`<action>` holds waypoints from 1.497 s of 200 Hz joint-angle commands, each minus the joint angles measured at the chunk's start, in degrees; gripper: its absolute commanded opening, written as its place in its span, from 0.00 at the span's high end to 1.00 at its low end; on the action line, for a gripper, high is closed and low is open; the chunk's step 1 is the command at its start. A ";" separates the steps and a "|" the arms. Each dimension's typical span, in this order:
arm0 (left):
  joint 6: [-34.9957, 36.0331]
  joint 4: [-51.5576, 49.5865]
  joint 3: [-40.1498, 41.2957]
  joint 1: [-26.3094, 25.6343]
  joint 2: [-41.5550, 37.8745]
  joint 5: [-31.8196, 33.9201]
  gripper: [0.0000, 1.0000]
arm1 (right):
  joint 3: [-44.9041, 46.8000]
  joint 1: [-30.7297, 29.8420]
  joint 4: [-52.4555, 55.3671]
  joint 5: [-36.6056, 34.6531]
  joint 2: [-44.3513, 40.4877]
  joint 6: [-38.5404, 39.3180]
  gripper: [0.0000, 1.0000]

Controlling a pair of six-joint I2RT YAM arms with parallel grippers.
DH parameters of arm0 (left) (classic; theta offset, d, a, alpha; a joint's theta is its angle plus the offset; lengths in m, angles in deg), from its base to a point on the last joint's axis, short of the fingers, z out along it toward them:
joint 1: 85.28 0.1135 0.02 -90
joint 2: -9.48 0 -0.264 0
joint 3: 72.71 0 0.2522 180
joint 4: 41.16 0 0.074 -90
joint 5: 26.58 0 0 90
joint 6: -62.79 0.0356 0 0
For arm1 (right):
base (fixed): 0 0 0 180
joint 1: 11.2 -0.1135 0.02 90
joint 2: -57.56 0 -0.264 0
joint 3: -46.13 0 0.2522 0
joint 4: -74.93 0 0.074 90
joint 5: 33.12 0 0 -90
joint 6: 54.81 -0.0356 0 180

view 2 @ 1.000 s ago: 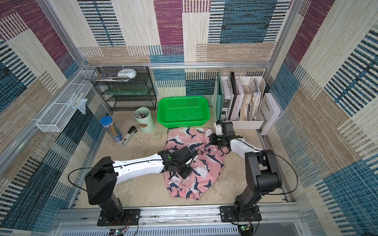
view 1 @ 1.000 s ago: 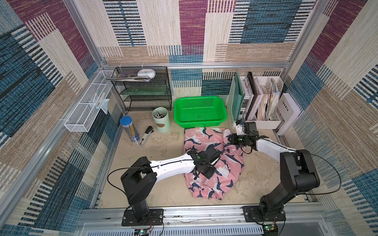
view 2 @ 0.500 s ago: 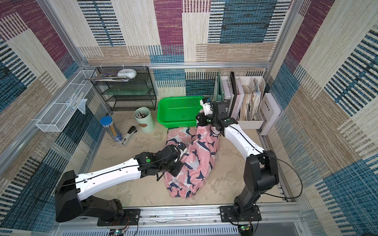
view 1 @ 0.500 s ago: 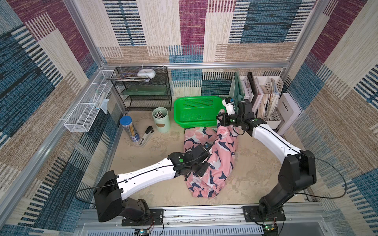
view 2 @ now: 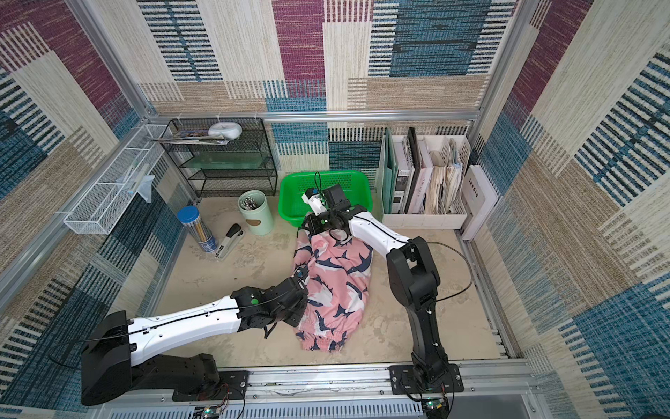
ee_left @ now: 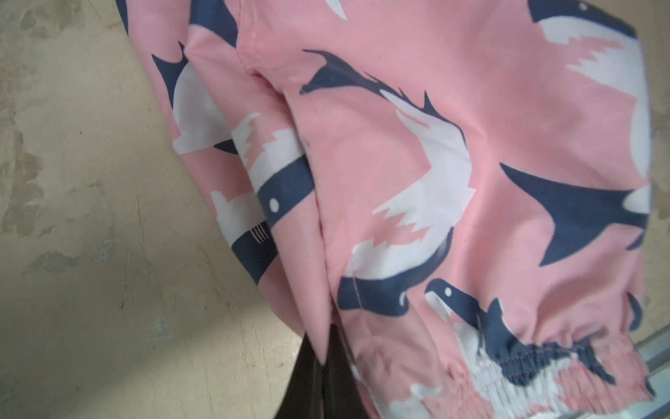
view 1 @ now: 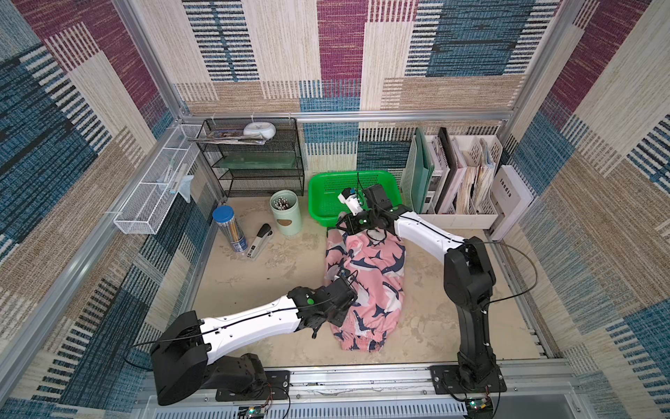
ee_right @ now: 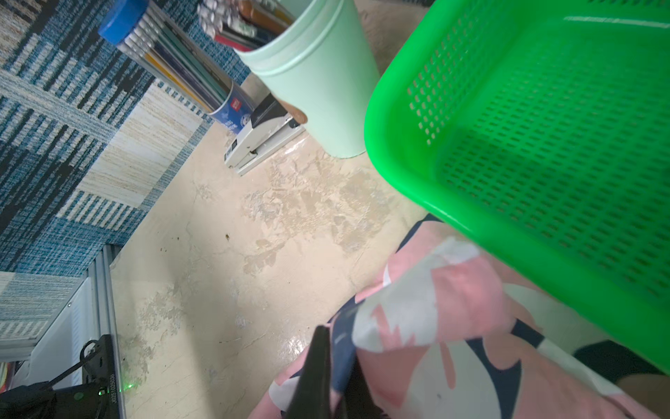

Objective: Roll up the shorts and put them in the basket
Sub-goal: Adjust the shorts at the center of the board.

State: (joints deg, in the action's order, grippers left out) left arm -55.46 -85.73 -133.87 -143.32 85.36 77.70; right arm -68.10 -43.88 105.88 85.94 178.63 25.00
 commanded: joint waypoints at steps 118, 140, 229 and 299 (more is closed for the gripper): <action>-9.94 1.48 4.08 0.12 -7.63 10.68 0.11 | 1.57 -0.32 -3.86 -0.16 0.24 -2.56 0.14; -7.97 2.09 3.19 0.31 -9.50 12.49 0.04 | 5.90 0.98 -4.01 -3.14 -5.28 -2.64 0.09; 6.56 9.02 -9.79 10.64 1.04 -6.98 0.41 | 37.47 10.78 0.02 -6.30 -29.36 -2.37 0.04; 4.48 10.04 -10.62 11.99 14.56 -16.90 1.00 | 50.70 11.77 -0.70 -7.26 -30.86 -5.76 0.08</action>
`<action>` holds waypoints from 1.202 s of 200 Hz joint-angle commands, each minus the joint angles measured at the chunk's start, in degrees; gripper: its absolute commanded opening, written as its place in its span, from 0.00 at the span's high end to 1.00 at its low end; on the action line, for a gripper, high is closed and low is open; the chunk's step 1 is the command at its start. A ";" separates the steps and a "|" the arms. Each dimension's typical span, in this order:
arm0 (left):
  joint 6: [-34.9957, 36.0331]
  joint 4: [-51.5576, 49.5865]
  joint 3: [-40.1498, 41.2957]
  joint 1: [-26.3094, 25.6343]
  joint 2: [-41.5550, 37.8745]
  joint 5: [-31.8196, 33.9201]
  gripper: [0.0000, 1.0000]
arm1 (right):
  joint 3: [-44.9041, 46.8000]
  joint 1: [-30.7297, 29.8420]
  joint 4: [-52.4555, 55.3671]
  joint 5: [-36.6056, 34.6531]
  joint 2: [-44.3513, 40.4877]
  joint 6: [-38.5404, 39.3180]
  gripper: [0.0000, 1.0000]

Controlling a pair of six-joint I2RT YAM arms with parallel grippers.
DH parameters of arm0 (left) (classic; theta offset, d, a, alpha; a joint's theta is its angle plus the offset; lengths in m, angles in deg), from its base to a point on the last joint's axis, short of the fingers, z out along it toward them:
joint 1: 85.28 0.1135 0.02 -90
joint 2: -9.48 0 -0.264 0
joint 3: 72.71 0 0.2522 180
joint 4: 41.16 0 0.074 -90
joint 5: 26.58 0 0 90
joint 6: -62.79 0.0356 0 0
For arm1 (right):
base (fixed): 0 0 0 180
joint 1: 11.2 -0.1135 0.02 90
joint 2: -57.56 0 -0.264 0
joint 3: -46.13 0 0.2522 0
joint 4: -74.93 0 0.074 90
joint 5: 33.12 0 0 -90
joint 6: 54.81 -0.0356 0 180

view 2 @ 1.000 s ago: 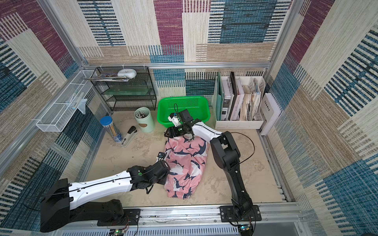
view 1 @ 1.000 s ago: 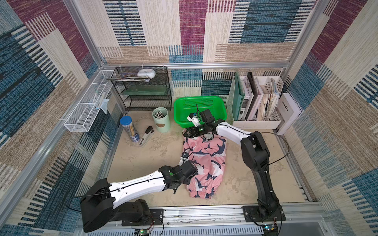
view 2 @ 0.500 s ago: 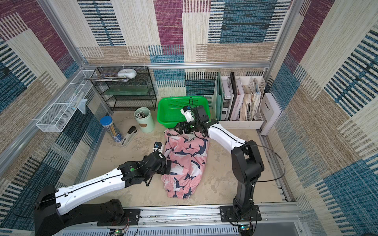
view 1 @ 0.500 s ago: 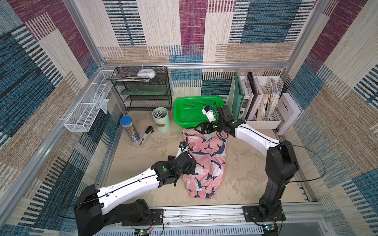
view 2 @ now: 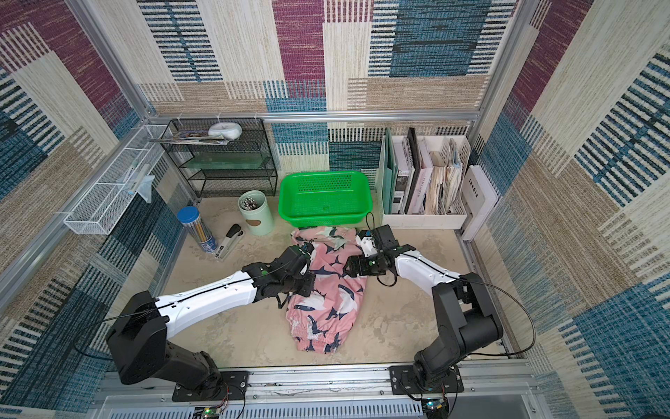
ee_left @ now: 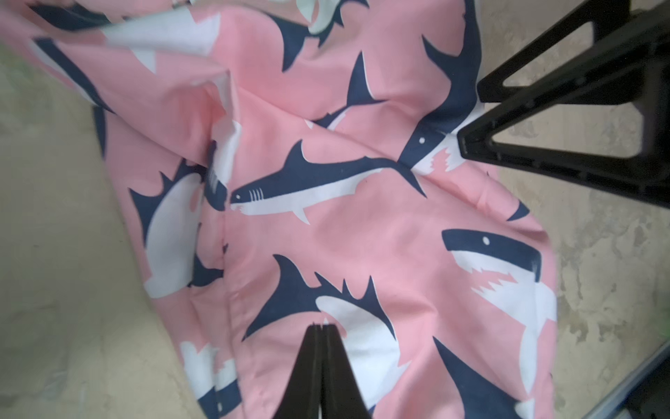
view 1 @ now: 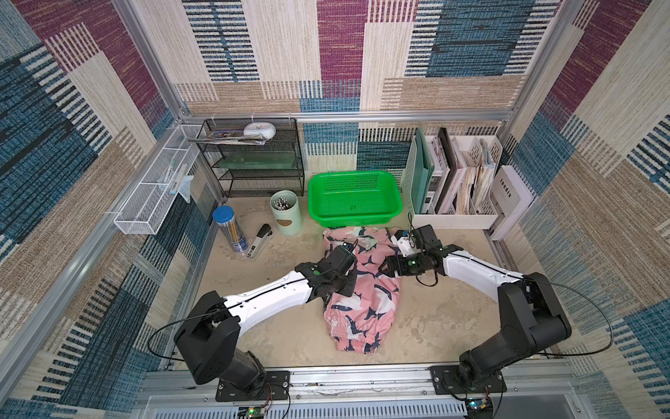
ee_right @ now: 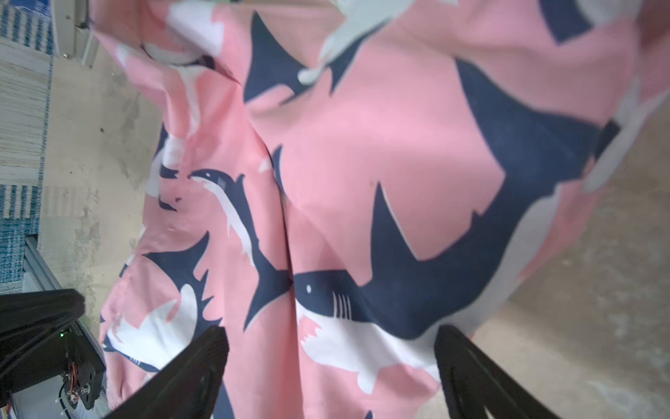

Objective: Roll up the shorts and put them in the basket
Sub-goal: Adjust the shorts at the center of the board.

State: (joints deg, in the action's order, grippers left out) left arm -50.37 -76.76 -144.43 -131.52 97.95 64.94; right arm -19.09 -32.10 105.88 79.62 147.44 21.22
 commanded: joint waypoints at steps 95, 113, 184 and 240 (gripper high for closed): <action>-4.01 -1.70 -3.07 4.87 13.08 -6.16 1.00 | 0.65 2.04 -8.34 0.94 8.93 -5.41 0.55; -3.51 -1.89 -4.42 5.62 15.12 -6.35 1.00 | -2.48 3.10 -7.95 0.78 11.81 -4.37 0.58; -1.10 -1.29 -11.36 9.60 21.82 -8.46 1.00 | -12.89 6.46 -7.15 2.06 19.30 -1.87 0.61; 3.65 -1.28 -15.04 10.38 17.39 -10.78 1.00 | -13.50 6.62 -7.27 3.49 15.03 -0.95 0.42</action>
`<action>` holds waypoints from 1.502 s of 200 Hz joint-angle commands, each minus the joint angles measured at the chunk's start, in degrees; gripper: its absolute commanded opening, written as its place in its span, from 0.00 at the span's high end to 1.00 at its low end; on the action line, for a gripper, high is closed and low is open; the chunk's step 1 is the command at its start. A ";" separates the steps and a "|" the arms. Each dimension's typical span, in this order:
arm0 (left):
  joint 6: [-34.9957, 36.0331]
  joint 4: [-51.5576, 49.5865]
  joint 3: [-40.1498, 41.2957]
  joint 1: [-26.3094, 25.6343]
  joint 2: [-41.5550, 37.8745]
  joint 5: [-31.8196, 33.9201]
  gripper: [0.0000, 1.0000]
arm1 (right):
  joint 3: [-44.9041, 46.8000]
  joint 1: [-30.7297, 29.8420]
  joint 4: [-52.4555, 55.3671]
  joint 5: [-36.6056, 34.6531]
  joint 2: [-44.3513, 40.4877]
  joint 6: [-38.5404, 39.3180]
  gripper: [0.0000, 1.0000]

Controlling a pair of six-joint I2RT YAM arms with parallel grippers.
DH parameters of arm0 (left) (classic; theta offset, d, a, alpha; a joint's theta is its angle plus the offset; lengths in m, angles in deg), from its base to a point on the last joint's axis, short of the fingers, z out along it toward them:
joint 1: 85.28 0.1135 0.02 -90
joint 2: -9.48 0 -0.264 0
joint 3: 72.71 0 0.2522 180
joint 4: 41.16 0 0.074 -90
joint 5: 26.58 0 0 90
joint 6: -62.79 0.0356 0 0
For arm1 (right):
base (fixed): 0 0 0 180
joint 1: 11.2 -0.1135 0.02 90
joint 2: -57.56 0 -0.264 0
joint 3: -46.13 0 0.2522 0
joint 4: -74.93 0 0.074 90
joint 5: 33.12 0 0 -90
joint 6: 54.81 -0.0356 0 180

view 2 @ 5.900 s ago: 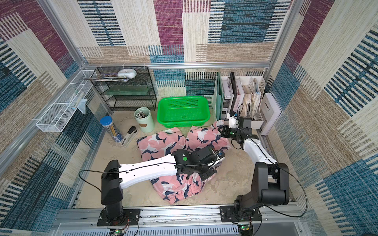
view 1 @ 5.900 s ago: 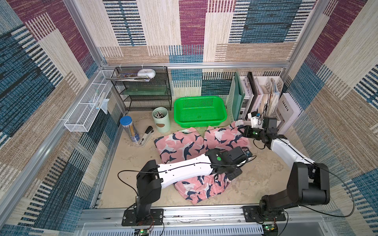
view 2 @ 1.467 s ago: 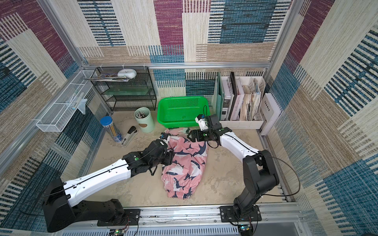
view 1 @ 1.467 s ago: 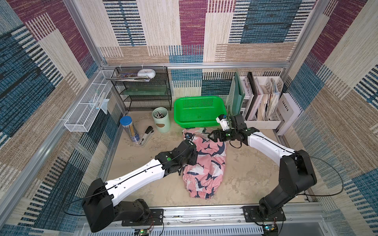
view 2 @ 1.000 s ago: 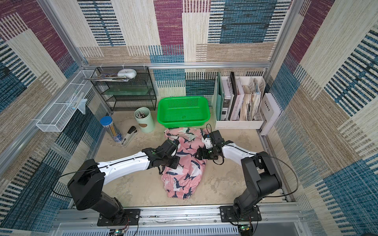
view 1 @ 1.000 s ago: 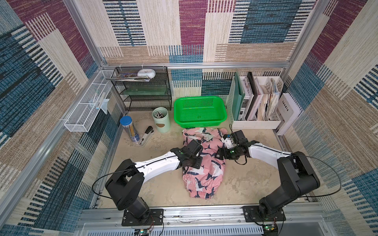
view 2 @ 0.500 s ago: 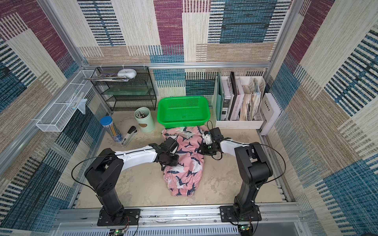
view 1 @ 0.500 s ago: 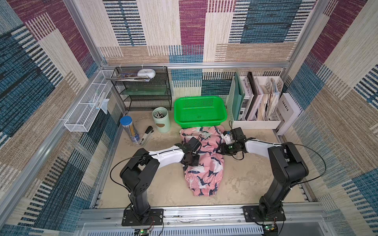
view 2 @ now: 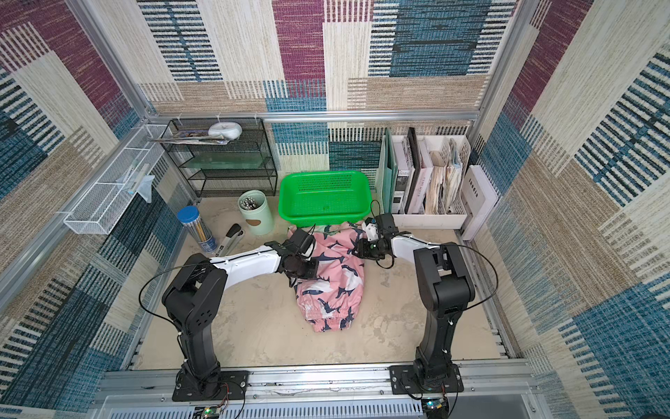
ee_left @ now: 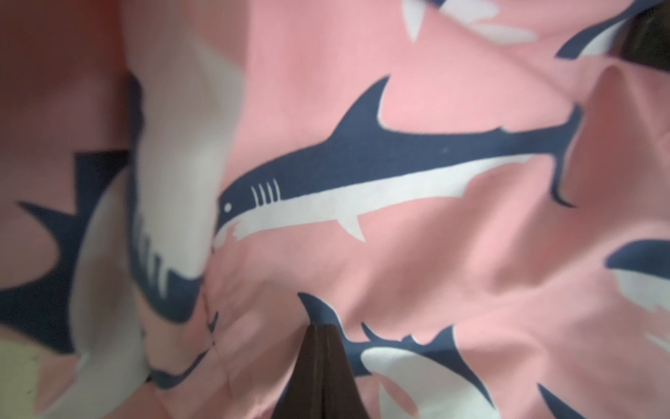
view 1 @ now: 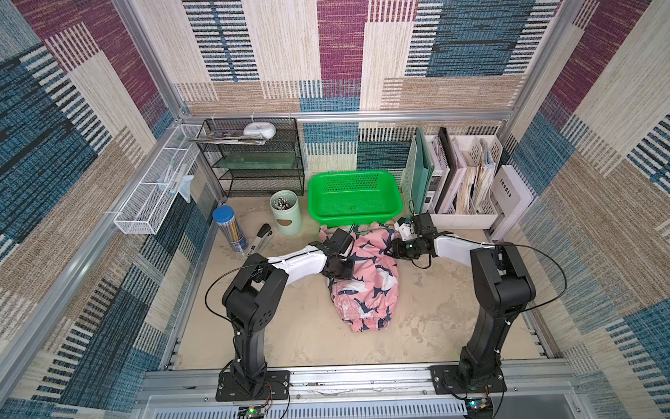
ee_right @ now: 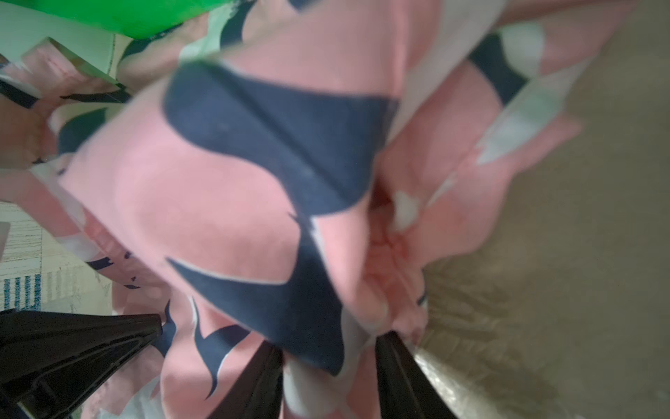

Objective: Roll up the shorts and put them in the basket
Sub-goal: Adjust the shorts at the center of the board, then pick up the shorts from the center of the board.

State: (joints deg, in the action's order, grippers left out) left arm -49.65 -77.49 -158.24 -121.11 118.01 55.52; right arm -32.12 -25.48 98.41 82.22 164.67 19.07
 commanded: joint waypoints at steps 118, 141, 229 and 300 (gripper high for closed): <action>2.64 -2.39 14.90 -5.94 -23.97 -2.40 0.76 | 23.01 -1.41 1.11 6.22 -27.13 -6.40 0.11; -0.59 -0.92 18.60 -9.54 -25.55 -1.85 0.87 | 27.78 -3.26 1.22 7.24 -32.12 -8.67 0.10; -7.09 1.85 23.99 -13.65 -20.66 2.61 1.00 | 43.65 -8.51 -6.10 10.29 -42.35 -19.98 0.03; -7.54 4.68 23.89 -13.60 -16.43 1.19 1.00 | 45.12 -12.58 -11.38 12.20 -36.76 -22.06 0.04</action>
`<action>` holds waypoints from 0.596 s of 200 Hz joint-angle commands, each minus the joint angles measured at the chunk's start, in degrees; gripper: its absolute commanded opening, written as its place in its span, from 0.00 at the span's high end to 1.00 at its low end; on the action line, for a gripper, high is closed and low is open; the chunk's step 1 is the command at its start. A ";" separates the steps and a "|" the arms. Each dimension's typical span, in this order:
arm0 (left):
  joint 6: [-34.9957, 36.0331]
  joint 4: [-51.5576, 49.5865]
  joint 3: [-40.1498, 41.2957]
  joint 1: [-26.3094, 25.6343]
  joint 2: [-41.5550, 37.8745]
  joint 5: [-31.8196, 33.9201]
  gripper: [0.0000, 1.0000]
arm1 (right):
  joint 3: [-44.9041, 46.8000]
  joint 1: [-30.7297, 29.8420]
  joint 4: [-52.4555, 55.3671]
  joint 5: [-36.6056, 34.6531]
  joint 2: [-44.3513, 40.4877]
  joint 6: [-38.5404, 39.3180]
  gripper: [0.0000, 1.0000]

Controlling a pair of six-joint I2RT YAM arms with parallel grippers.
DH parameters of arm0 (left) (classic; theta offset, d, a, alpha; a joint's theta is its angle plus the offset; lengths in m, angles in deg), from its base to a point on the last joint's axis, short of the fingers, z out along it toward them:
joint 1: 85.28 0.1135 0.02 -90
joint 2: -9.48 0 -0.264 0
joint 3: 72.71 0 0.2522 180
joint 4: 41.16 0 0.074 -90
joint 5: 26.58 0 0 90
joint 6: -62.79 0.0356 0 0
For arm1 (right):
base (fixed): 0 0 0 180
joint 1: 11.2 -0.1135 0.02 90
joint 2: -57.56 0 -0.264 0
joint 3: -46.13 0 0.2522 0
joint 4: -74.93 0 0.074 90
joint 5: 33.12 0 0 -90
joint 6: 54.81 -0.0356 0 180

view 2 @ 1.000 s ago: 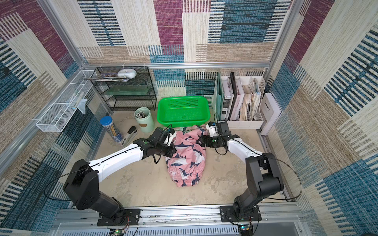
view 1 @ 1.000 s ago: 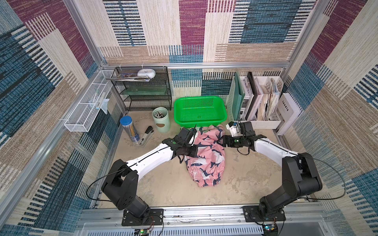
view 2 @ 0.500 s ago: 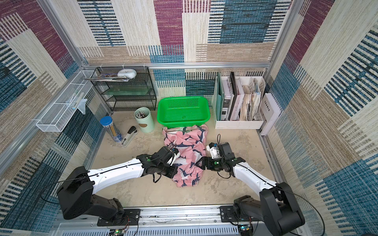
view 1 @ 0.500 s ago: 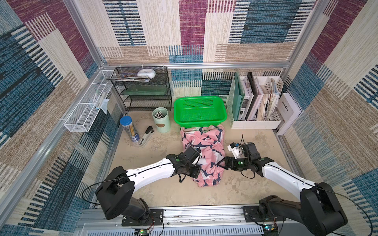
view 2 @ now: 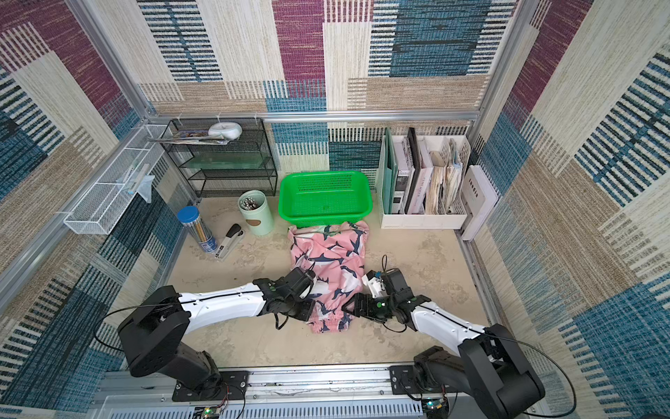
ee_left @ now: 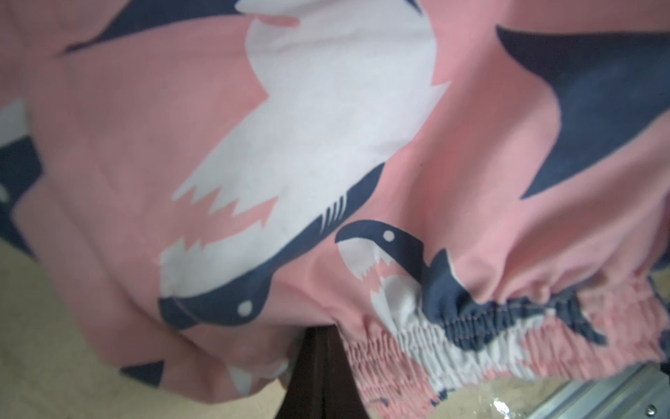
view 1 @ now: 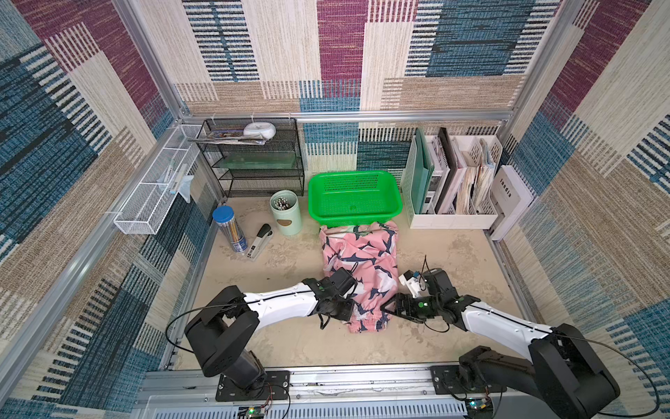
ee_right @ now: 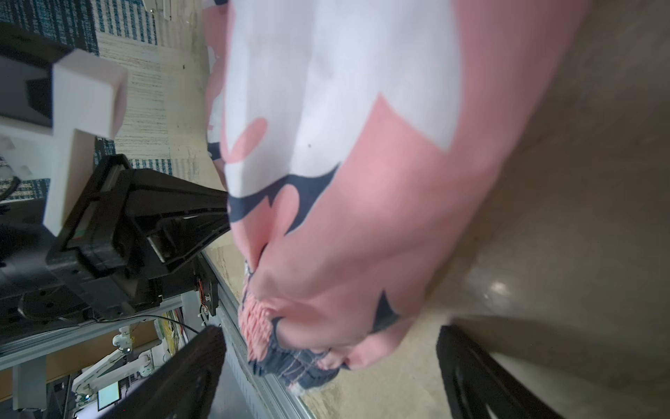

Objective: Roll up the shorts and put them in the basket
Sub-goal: Pick up the shorts from the center of the board.

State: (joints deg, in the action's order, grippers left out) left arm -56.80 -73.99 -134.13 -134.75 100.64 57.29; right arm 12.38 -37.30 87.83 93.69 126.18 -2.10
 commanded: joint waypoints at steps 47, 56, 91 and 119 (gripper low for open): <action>-0.29 1.30 -0.76 0.00 1.88 -0.97 1.00 | 1.46 -3.26 -4.51 2.00 7.72 -1.88 0.07; -0.30 1.49 -0.97 -0.01 2.38 -1.08 1.00 | 1.58 -3.79 -5.47 2.04 8.57 -2.37 0.09; -0.41 2.28 -1.76 -0.01 4.64 -2.37 1.00 | 1.51 -5.43 -6.77 1.64 10.01 -3.47 0.18; -0.54 3.07 -1.78 -0.01 5.43 -3.53 1.00 | 1.26 -5.54 -7.65 1.06 9.65 -4.08 0.26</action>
State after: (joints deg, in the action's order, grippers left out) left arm -57.12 -70.56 -136.10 -134.73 105.03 54.60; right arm 13.34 -42.64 74.67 98.24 135.64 -4.90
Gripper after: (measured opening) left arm 0.065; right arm 0.759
